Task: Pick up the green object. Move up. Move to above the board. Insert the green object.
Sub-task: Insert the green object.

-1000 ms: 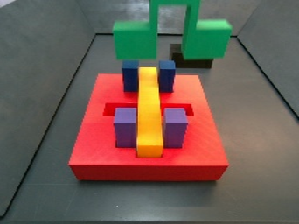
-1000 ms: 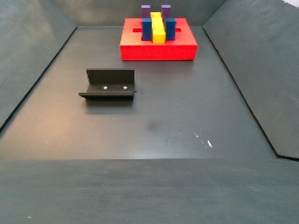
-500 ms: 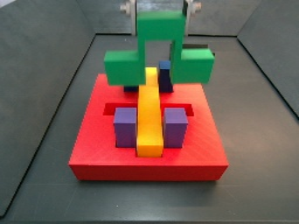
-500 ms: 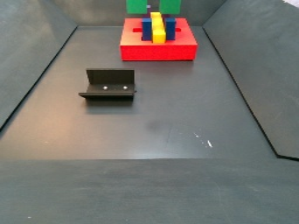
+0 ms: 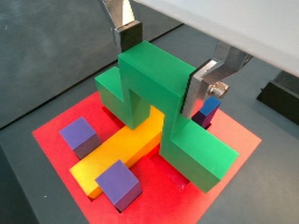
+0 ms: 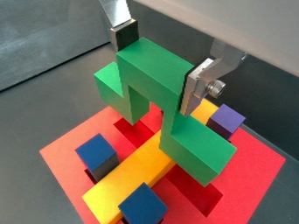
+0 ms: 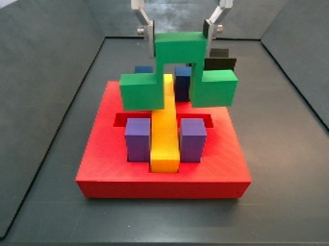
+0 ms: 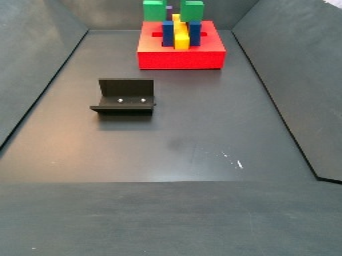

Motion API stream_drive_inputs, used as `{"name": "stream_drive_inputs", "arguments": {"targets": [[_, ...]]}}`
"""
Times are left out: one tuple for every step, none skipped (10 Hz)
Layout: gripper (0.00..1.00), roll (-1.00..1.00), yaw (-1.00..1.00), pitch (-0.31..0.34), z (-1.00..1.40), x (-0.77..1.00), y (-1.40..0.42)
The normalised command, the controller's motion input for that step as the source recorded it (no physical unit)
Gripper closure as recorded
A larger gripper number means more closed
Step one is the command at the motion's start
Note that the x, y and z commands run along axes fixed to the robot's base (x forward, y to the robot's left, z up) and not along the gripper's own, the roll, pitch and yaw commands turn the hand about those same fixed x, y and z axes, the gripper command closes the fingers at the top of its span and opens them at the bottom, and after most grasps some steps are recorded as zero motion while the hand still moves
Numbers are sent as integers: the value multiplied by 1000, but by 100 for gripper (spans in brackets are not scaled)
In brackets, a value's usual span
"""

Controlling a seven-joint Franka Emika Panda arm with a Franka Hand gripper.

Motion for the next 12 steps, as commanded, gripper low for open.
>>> {"name": "stream_drive_inputs", "arguments": {"targets": [[100, -36, 129, 0, 186, 0, 171], [100, 7, 189, -29, 0, 0, 77], [100, 107, 251, -34, -31, 26, 0], [100, 226, 243, -81, -160, 0, 0], [100, 297, 186, -164, -146, -77, 0], [100, 353, 131, -183, 0, -83, -60], [100, 386, 60, -133, 40, 0, -129], [100, 326, 0, -94, 40, -26, -206], [100, 176, 0, -60, 0, -43, -169], [100, 51, 0, -54, -9, -40, -97], [100, 23, -31, -59, -29, -163, 0], [100, 9, -74, -39, -20, -143, 0]]}}
